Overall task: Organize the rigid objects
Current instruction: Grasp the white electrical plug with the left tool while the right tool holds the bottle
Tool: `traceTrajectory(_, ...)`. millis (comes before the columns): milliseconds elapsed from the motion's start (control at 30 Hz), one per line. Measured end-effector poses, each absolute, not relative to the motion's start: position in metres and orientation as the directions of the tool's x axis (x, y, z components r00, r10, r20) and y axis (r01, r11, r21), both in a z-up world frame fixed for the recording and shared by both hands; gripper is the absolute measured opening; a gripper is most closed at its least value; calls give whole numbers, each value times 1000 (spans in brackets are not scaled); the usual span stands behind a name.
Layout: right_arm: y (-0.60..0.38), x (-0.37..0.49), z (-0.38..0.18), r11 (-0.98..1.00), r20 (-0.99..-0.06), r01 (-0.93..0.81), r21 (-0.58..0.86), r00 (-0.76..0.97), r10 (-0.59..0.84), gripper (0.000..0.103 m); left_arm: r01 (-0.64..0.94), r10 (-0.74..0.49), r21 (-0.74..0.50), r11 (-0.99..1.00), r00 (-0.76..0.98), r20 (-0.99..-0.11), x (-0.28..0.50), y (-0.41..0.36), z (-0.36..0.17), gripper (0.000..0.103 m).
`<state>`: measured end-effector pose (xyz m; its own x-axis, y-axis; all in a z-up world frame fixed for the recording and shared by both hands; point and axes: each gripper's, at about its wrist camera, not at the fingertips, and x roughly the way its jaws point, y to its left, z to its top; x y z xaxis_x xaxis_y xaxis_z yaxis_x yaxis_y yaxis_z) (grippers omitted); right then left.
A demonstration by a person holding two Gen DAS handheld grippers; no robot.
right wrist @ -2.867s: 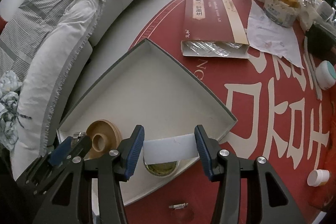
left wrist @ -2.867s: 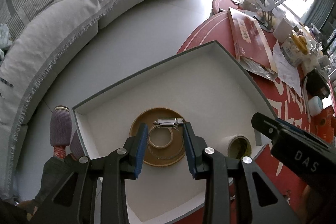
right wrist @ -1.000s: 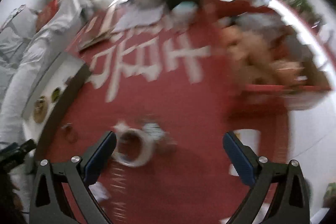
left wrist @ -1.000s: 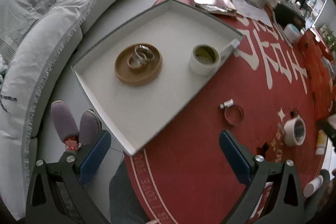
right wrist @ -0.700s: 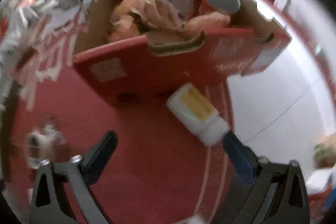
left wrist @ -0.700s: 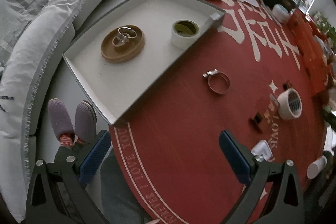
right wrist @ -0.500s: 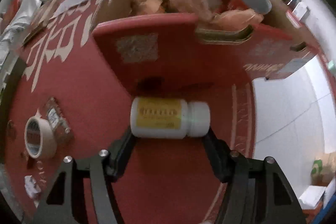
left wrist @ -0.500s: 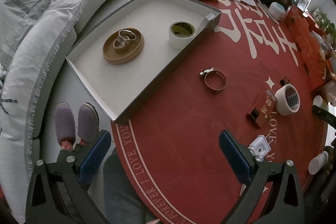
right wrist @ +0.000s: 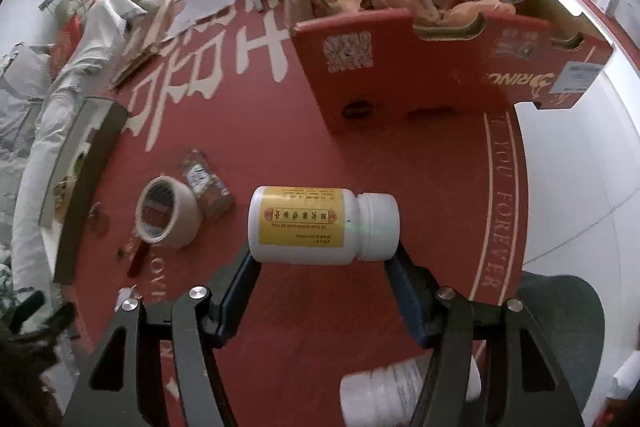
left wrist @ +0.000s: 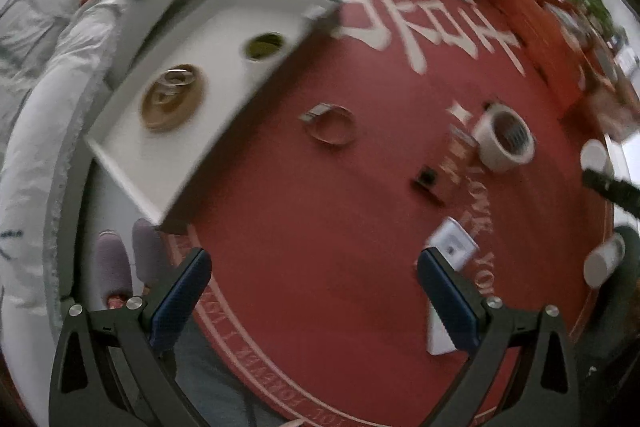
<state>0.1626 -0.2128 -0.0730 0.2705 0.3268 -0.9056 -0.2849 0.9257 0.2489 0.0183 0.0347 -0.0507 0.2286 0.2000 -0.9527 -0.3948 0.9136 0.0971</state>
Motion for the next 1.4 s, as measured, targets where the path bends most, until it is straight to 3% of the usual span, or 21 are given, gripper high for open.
traceTrajectory(267, -222, 138, -71, 914, -902, -284, 288, 242, 359, 65, -379, 167, 79, 922, 205, -965, 48, 3, -72, 103)
traceTrajectory(600, -214, 136, -71, 911, -899, -282, 303, 232, 371, 65, -184, 101, 66, 981, 188, -977, 60, -23, -103, 103)
traceTrajectory(667, -213, 134, -70, 908, -897, -289, 304, 233, 375, 65, -224, 32, -8, 975, 173, -984, 61, -12, -106, 103)
traceTrajectory(833, -211, 136, -71, 912, -901, -286, 294, 236, 364, 65, -224, 39, -3, 975, 184, -982, 62, -11, -103, 102)
traceTrajectory(900, -211, 135, -69, 913, -900, -289, 289, 244, 362, 65, -220, 40, -6, 975, 201, -979, 59, -13, -99, 91)
traceTrajectory(933, -210, 134, -67, 911, -898, -295, 288, 248, 364, 65, -211, 40, -7, 977, 218, -975, 58, -15, -94, 73)
traceTrajectory(967, -210, 132, -64, 909, -895, -303, 287, 252, 367, 65, -202, 38, -10, 979, 233, -972, 54, -17, -91, 62)
traceTrajectory(1000, -210, 131, -63, 907, -893, -308, 288, 254, 370, 65, -194, 41, -7, 981, 242, -969, 53, -18, -87, 43)
traceTrajectory(1400, -188, 120, -41, 876, -869, -368, 313, 262, 421, 65, -373, 96, -40, 927, 340, -936, 10, 30, -38, 42)
